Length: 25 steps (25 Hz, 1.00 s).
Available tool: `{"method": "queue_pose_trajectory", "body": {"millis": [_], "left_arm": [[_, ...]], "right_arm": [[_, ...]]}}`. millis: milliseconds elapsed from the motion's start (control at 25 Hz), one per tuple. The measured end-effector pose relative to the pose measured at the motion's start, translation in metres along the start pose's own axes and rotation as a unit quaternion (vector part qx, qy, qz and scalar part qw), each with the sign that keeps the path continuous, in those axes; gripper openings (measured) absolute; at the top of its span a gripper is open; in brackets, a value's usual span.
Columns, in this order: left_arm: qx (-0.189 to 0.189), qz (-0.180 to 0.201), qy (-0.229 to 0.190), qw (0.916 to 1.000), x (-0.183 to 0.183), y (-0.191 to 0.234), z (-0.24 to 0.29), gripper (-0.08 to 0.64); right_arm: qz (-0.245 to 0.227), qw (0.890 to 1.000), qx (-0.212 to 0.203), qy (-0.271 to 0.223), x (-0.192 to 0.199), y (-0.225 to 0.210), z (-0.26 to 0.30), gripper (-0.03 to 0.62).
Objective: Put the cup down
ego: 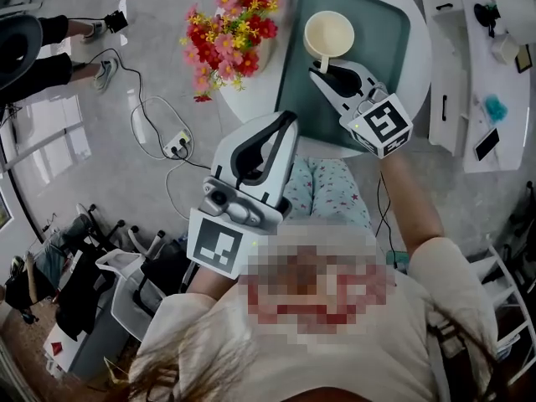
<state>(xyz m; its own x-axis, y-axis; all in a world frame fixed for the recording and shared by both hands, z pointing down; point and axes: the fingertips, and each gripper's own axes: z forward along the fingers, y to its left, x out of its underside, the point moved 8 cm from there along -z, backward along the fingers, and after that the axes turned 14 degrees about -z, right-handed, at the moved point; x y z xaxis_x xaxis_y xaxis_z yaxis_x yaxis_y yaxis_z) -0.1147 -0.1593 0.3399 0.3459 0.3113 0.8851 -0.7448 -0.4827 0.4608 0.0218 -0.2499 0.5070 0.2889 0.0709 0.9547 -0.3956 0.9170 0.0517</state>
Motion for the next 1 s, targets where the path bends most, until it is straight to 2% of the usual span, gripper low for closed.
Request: {"method": "queue_pose_trajectory", "body": {"millis": [440,1000], "left_arm": [[0.004,0.007,0.0,1.0,-0.006,-0.005,0.0,0.017],[0.008,0.012,0.002,0.9999,-0.006,-0.013,0.004,0.017]], "right_arm": [[0.046,0.999,0.01,-0.006,0.0,-0.002,-0.008,0.054],[0.043,0.998,0.052,-0.006,-0.001,-0.005,-0.03,0.054]]}}
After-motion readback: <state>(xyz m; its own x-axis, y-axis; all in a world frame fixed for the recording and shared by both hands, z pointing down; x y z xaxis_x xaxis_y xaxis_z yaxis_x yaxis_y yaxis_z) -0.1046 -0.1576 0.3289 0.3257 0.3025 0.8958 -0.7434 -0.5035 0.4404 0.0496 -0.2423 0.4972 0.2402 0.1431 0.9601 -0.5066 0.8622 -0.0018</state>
